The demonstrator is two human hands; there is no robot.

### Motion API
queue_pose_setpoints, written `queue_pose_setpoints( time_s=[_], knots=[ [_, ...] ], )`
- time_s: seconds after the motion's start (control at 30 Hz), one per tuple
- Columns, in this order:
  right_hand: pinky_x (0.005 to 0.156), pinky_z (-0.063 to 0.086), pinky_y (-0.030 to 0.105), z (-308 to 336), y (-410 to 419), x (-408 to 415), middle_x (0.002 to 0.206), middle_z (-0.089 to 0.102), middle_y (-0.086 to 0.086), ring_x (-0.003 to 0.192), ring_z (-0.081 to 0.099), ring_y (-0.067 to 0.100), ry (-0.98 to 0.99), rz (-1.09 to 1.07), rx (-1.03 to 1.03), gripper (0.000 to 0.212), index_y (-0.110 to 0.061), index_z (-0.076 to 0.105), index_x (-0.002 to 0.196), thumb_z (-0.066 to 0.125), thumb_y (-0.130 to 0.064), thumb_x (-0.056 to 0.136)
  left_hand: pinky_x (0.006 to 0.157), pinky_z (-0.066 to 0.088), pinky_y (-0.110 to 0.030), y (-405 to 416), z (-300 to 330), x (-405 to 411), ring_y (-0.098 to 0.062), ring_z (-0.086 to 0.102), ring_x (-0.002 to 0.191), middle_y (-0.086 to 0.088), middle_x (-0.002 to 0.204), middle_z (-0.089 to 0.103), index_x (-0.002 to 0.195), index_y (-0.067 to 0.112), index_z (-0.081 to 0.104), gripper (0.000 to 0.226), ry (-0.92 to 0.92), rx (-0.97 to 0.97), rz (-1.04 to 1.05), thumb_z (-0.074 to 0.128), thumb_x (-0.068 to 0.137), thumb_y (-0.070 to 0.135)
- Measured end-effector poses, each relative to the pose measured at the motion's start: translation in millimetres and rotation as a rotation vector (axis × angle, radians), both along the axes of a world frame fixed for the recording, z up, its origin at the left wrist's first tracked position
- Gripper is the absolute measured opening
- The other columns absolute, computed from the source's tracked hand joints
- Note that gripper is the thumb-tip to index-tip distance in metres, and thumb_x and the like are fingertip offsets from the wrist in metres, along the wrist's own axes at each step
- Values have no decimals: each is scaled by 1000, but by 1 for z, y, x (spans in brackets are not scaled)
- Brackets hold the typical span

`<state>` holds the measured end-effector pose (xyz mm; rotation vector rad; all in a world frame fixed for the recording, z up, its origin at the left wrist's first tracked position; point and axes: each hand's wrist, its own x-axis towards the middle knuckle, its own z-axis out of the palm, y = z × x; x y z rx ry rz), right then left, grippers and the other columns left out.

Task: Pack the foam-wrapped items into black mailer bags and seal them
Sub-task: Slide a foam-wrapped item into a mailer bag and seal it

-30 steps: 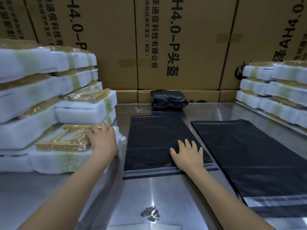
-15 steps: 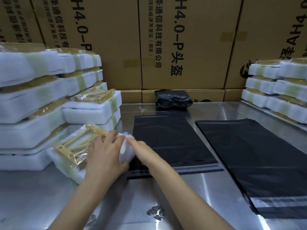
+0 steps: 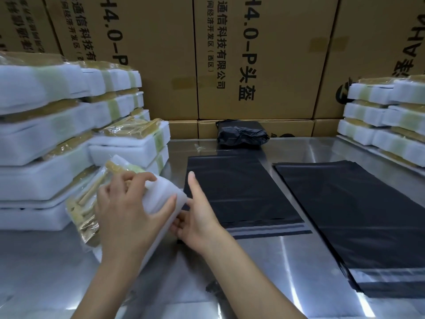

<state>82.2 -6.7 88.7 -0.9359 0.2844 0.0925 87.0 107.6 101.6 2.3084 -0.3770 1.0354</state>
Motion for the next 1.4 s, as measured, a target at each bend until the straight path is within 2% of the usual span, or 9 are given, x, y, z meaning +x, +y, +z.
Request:
queue_pose_setpoints(
  time_s=[0.07,0.17,0.8,0.9,1.0,1.1,1.23,1.33,1.4],
  knots=[
    [74,55,27,-7,3,-1,82,73,4,83,68,18,16,-54,96,63,-11,71,104,63,-67,75,82,38,-46,-4,1,1,-37,46,99,-6,107,51,109,22,65,54,53,7,29,78,64,47],
    [81,54,32,-13,11,-6,105,72,12,99,68,24,24,-114,180,55,-11,63,117,69,-50,80,85,36,-47,-8,-1,5,-35,41,104,-6,110,50,123,24,60,66,86,26,22,81,63,41],
    [97,50,43,3,18,6,129,51,-7,107,60,18,-59,-143,-290,126,-51,-7,144,81,-48,54,101,40,-47,-2,2,-8,-16,50,114,10,116,53,128,28,48,44,36,-433,-441,43,85,25],
    [95,51,43,4,-1,12,129,48,-8,108,59,20,-36,-221,-235,130,-53,-11,143,77,-53,47,101,36,-23,-18,5,-15,-8,48,113,4,119,53,125,16,51,40,-79,-301,-490,43,87,27],
    [65,52,31,12,-18,13,127,51,-5,91,60,13,-25,-221,-128,136,-46,-6,148,74,-60,40,88,42,-33,-39,1,-23,-23,54,97,-8,104,60,106,8,60,25,-392,-45,-529,45,89,18],
    [64,44,29,21,-39,15,136,49,-1,90,57,11,-45,-236,-159,142,-47,-8,147,73,-63,31,72,39,-34,-52,-20,-33,-23,54,84,-1,98,55,92,17,55,12,-708,248,-679,44,89,18],
    [81,55,41,38,-64,12,125,62,7,100,66,28,-112,-301,-63,128,-39,5,150,76,-51,44,57,33,-32,-59,-47,-29,-25,50,65,-3,75,56,71,14,54,9,-647,518,-842,53,79,9],
    [75,56,34,49,-80,0,106,71,6,93,69,26,-135,-252,98,67,-17,56,128,68,-49,70,55,38,-31,-63,-47,-6,-28,53,66,-7,76,60,79,12,61,10,-357,483,-739,61,71,7],
    [73,52,30,52,-90,-8,98,69,2,89,65,24,-171,-198,173,42,-15,65,107,60,-46,79,57,45,-30,-63,-40,11,-32,61,75,-10,85,65,89,10,67,18,-125,297,-603,64,72,8]
  ],
)
